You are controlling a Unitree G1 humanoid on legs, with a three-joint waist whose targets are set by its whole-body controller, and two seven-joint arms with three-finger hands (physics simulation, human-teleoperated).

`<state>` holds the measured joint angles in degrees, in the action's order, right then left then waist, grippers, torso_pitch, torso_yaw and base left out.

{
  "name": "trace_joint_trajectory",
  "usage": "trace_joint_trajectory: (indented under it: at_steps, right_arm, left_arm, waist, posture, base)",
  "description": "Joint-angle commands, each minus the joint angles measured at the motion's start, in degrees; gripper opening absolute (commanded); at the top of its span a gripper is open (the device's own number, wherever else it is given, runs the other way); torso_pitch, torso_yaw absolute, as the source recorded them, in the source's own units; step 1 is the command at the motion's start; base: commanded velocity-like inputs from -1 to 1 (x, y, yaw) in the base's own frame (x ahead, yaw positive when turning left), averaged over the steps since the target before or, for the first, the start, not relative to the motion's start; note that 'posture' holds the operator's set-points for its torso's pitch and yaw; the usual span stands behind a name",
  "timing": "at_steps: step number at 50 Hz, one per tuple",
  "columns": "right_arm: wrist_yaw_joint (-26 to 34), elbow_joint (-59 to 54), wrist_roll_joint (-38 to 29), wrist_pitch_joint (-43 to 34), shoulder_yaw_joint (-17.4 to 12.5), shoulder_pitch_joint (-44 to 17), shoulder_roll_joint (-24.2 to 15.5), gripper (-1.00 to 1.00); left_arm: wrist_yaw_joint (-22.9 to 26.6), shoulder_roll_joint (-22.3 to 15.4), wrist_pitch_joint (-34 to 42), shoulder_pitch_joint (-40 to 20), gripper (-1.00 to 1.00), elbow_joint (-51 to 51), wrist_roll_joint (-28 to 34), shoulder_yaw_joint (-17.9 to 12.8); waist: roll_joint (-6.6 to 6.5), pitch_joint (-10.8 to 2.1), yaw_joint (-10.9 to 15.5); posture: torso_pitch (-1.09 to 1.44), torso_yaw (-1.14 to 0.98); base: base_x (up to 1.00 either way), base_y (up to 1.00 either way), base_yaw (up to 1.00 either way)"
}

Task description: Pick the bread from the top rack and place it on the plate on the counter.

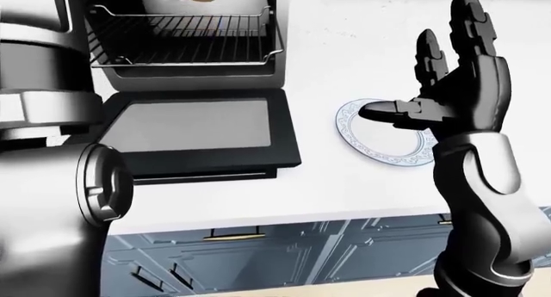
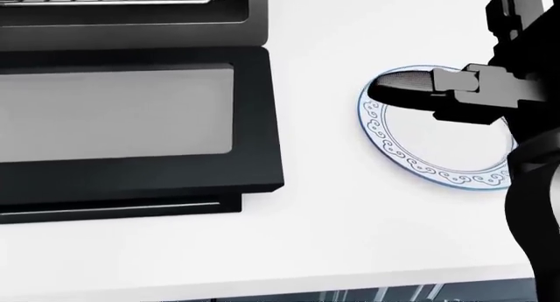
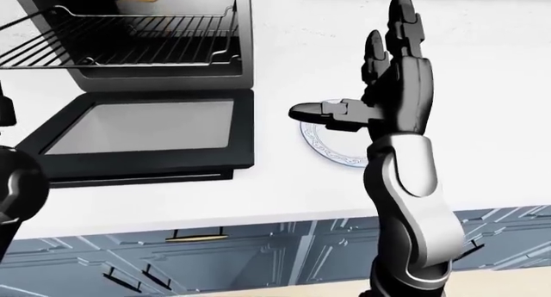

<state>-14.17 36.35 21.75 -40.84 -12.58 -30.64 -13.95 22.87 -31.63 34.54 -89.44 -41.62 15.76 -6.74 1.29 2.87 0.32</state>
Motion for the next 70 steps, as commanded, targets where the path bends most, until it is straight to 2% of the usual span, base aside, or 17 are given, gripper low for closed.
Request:
trace_joint_trajectory:
  at_steps: [1, 17, 29, 40, 55, 66, 70]
  right_arm:
    - [-0.1, 1.5, 0.2, 1.4, -0.7, -1.5, -0.7, 1.0]
    - [-1.8, 2.3, 2.7, -0.6, -3.5, -3.5, -4.0, 1.0]
    - [-3.5, 2.3, 5.5, -2.0, -6.1, -5.7, -8.0, 1.0]
    - [-5.6, 2.8, 9.4, -3.4, -9.2, -6.5, -12.1, 1.0]
    - [-8.0, 2.1, 13.1, -2.7, -12.0, -5.7, -17.3, 1.0]
    - [-8.7, 0.2, 10.8, -1.6, -12.8, -4.7, -19.9, 1.0]
    - [-8.7, -0.2, 10.0, -1.2, -13.6, -3.8, -20.0, 1.0]
  left_arm:
    - [0.6, -0.2, 0.1, -2.5, -1.0, 3.2, 0.7, -0.1]
    - [5.0, 3.7, 4.7, -6.5, -1.0, 10.1, 3.4, 1.2]
    - [7.3, 7.5, 4.6, -10.5, -1.0, 10.5, 2.8, 1.9]
    - [8.2, 9.3, 3.2, -11.5, -1.0, 12.0, 3.0, 2.8]
    - [8.9, 12.5, 5.4, -12.1, -1.0, 16.0, 3.8, 3.6]
    - [10.1, 14.4, 8.3, -12.3, -1.0, 20.2, 4.2, 4.2]
    - [9.5, 15.5, 7.2, -11.6, -1.0, 19.9, 3.8, 4.2]
  waist:
    - [-0.1, -1.55, 0.0]
    - [0.56, -0.99, 0.2]
    - [1.31, -0.67, 0.5]
    - [1.81, -0.39, 0.5]
    - [2.62, -0.05, -1.2]
    - [2.97, 0.1, -3.0]
    - [3.11, 0.18, -3.8]
  posture:
    - [0.0, 0.0]
    - [0.0, 0.0]
    - [0.0, 0.0]
    - [0.0, -0.02]
    - [0.0, -0.09]
    - [0.0, -0.15]
    - [0.0, -0.17]
  base:
    - [0.0, 0.0, 0.0]
    - [0.0, 0.0, 0.0]
    - [0.0, 0.0, 0.0]
    - [0.0, 0.0, 0.0]
    - [0.0, 0.0, 0.0]
    - [0.0, 0.0, 0.0]
    - [0.0, 0.0, 0.0]
